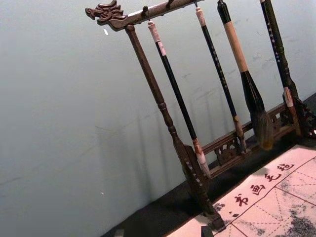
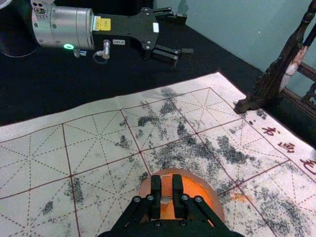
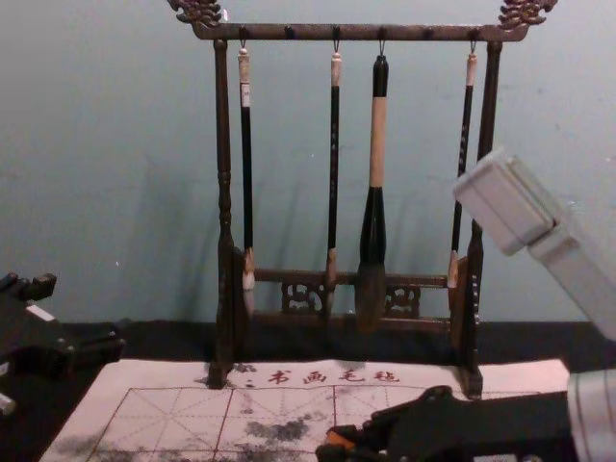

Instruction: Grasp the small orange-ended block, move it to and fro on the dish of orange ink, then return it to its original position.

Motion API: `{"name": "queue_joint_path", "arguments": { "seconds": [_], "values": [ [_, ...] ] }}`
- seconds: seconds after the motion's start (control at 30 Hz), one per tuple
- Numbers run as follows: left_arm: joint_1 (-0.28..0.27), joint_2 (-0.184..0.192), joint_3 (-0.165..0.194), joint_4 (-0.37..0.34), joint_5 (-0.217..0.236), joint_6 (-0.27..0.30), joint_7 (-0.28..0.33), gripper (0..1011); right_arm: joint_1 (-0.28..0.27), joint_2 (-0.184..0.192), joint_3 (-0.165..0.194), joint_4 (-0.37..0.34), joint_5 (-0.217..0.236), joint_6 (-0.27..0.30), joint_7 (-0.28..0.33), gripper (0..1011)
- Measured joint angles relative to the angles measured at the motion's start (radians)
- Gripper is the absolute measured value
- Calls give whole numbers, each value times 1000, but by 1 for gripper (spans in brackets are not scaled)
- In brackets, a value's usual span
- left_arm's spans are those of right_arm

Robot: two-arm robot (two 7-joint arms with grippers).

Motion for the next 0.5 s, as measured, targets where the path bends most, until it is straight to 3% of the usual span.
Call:
{"name": "queue_joint_path", "arguments": {
  "seconds": [0.5],
  "values": [
    [0, 0, 0, 0, 0, 0, 0, 1001, 34, -42, -10, 52, -14, 8, -18, 138]
  ]
}}
